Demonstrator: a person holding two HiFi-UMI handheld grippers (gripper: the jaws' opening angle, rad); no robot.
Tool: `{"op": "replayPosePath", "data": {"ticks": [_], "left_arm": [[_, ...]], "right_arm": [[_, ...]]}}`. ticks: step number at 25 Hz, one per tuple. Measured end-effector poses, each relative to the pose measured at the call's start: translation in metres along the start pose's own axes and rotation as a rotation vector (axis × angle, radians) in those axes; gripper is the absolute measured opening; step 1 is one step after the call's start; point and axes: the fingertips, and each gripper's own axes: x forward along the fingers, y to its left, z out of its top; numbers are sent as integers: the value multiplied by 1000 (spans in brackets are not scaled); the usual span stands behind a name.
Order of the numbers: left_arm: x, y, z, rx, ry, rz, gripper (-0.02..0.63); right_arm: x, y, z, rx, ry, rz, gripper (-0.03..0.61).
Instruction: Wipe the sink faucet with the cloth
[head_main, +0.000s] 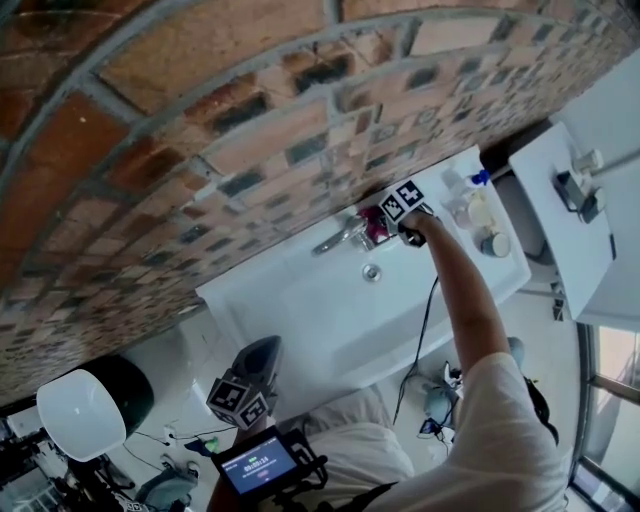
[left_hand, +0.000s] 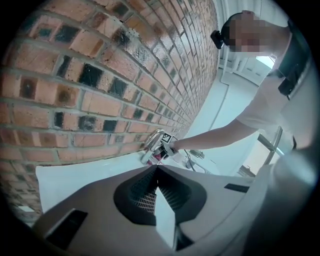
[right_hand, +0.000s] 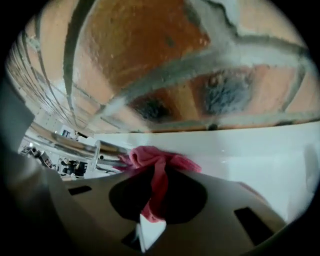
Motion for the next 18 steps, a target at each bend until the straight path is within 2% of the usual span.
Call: {"op": "replayPosePath", "data": {"ticks": [5, 12, 18], "left_arm": [[6, -5, -5, -2, 11, -5, 3], [5, -11, -4, 2, 7, -5, 3], [2, -15, -4, 2, -2, -8, 3]], "right_arm": [[6, 3, -3, -9, 9, 53, 51], [-21, 41, 3, -149, -23, 209, 51], [-49, 65, 7, -332, -60, 179, 51]]}}
